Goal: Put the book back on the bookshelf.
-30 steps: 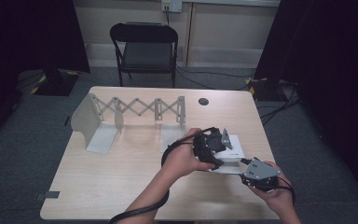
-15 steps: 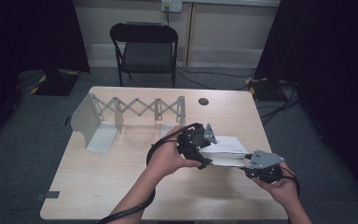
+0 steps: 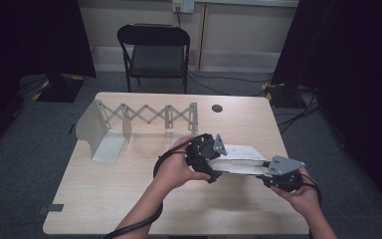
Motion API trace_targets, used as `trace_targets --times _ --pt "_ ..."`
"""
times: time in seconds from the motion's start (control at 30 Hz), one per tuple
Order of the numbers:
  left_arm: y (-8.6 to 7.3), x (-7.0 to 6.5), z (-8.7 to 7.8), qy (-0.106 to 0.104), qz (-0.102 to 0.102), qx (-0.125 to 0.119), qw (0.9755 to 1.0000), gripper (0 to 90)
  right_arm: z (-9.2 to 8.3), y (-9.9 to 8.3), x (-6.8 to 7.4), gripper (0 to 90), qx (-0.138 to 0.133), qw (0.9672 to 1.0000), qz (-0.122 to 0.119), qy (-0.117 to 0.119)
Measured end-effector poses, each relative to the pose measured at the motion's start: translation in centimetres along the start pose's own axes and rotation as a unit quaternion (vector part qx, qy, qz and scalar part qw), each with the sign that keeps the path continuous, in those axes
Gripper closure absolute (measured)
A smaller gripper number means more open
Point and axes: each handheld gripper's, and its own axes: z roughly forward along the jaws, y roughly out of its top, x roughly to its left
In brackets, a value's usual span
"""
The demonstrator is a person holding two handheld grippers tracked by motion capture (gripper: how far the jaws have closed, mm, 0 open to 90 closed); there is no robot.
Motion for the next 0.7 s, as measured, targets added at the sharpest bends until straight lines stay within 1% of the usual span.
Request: trace_targets --times 0.1,0.4,0.43,0.47,0.6,0.63,0.67,0.7 --pt "0.1 0.0 0.2 0.007 0.003 0.002 1.0000 21.6 0.0 0.0 0.0 64.4 -0.001 1.0000 0.000 0.001" --pt "0.4 0.2 1.4 0.008 0.006 -0.002 0.9999 20.2 0.0 0.0 -0.3 64.4 0.000 1.0000 0.004 0.006" --pt "0.4 0.2 1.5 0.008 0.006 0.001 1.0000 20.3 0.0 0.0 -0.4 64.4 -0.001 1.0000 0.004 0.006" --pt "0.5 0.2 1.7 0.008 0.010 0.005 0.9999 20.3 0.0 0.0 -0.4 64.3 -0.001 1.0000 0.004 0.006" --pt "0.6 0.3 2.3 0.012 0.010 0.005 0.9999 20.2 0.0 0.1 -0.5 64.3 0.000 0.9999 0.010 0.010" --pt "0.6 0.4 2.5 0.014 0.009 0.001 0.9999 20.2 0.0 0.1 -0.5 64.2 -0.001 0.9999 0.010 0.010" --pt "0.6 0.4 2.7 0.010 0.011 0.000 0.9999 19.7 0.0 0.1 -0.6 64.2 -0.001 0.9999 0.011 0.010" --pt "0.6 0.4 2.9 0.014 0.018 0.002 0.9997 19.6 0.0 0.1 -0.7 64.2 -0.001 0.9999 0.011 0.011"
